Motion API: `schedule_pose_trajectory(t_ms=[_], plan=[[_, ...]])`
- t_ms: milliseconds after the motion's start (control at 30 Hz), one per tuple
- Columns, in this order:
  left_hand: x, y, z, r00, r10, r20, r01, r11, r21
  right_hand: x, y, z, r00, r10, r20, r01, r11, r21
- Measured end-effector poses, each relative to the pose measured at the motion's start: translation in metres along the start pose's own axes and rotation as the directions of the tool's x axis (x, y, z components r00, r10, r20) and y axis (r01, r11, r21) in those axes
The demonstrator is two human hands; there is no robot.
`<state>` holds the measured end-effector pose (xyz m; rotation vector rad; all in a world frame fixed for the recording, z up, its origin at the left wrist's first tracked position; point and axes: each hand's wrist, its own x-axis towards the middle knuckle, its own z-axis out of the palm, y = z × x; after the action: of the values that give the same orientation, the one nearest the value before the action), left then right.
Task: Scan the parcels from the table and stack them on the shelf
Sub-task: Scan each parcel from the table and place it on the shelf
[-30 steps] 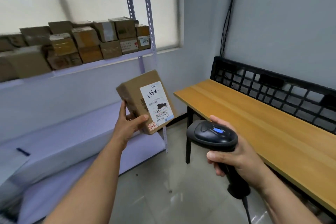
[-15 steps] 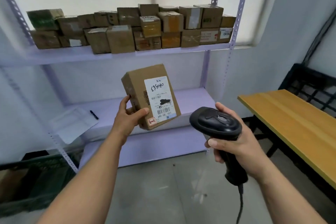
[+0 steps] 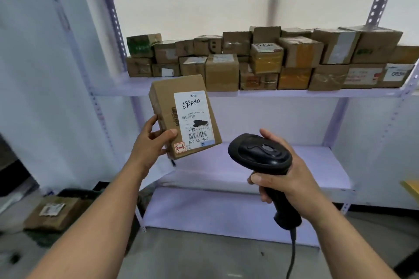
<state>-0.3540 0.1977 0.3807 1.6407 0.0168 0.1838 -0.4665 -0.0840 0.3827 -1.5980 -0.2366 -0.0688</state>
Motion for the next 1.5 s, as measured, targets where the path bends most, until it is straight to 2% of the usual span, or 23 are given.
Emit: schedule_pose_trajectory(t_ms=[267,500,1033,1200,1333,1433,1500], plan=[[0.07,0.009,-0.019,0.989,0.061,-0.131,-0.062,0.998,-0.005,0.082,0.007,-0.002,0.997,-0.031,0.071,0.03,0.999,0.015],[0.132,0.018,-0.044,0.975,0.082,-0.208,-0.082,0.997,0.008,0.128,0.014,0.013,0.998,-0.016,0.064,0.016,1.0,0.007],[0.301,0.021,-0.066,0.997,-0.021,0.076,0.016,0.998,0.064,0.219,0.029,0.09,0.984,-0.007,-0.176,0.005,1.0,-0.012],[0.325,0.023,-0.06,0.99,-0.061,0.13,0.061,0.998,0.001,0.233,0.033,0.109,0.972,0.003,-0.234,-0.011,0.999,-0.033],[0.333,0.018,-0.061,0.967,0.02,0.255,-0.004,0.998,-0.064,0.237,0.034,0.119,0.957,-0.004,-0.289,-0.016,0.998,-0.068],[0.33,0.006,-0.061,0.934,0.104,0.341,-0.115,0.993,0.013,0.237,0.034,0.125,0.943,-0.013,-0.332,-0.015,0.997,-0.082],[0.331,-0.002,-0.059,0.931,0.144,0.335,-0.173,0.983,0.058,0.235,0.033,0.129,0.936,-0.021,-0.352,-0.011,0.996,-0.09]])
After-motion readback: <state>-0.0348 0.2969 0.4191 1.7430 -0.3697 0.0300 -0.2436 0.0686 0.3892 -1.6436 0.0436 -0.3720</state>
